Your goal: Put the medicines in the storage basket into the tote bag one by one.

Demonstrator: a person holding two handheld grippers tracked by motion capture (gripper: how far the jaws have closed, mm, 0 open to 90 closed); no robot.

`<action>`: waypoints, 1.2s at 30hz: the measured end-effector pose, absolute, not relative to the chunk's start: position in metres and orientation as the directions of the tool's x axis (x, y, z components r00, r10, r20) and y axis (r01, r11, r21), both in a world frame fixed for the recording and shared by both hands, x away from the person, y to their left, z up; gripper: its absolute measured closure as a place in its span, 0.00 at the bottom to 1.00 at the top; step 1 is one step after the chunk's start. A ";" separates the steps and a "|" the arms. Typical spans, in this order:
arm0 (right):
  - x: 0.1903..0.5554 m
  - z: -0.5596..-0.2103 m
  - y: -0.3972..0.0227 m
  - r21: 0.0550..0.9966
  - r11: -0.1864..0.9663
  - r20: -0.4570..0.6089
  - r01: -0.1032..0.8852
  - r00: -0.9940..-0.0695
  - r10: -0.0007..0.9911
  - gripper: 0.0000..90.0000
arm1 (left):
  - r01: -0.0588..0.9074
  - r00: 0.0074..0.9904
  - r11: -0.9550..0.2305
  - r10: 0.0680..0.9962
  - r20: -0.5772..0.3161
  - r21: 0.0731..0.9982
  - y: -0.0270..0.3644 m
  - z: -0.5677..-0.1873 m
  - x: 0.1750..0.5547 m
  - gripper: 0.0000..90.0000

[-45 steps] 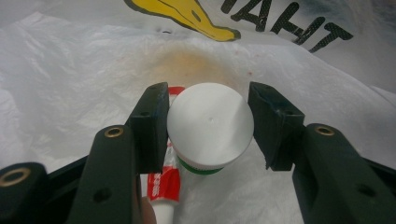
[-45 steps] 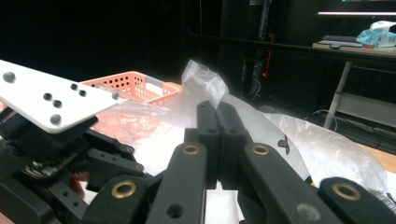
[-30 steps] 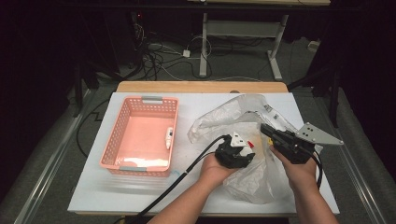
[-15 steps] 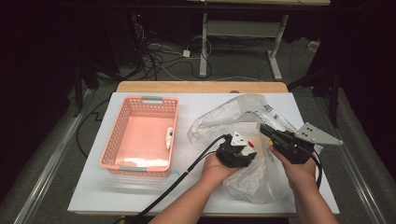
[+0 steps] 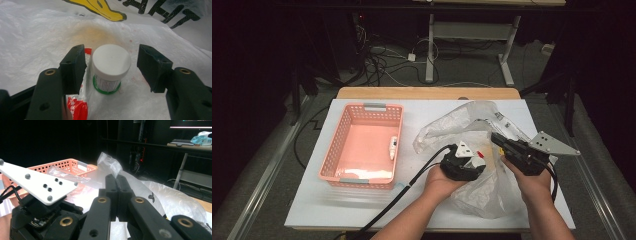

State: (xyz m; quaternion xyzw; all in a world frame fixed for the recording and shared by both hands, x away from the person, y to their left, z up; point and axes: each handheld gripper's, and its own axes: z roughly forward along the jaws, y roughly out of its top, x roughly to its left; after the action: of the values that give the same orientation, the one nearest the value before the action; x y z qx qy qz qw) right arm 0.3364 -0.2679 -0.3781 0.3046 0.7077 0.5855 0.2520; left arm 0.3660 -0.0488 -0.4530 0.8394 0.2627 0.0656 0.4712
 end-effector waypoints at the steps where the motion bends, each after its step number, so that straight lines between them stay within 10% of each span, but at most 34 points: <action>1: 0.336 -0.378 -0.268 0.982 0.129 0.000 0.136 -0.688 0.726 1.00 | 0.381 0.853 -0.412 0.503 -0.142 0.828 -0.046 -0.453 0.365 0.43; 36: 0.337 -0.379 -0.267 0.982 0.137 -0.008 0.134 -0.685 0.728 1.00 | 0.407 0.813 -0.381 0.566 -0.138 0.831 0.063 -0.421 0.317 0.18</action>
State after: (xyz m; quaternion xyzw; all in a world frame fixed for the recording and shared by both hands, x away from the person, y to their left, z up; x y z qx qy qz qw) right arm 0.3368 -0.2670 -0.3789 0.3038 0.7094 0.5825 0.2553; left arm 0.3168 0.0631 -0.4210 0.8266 0.2942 0.0846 0.4723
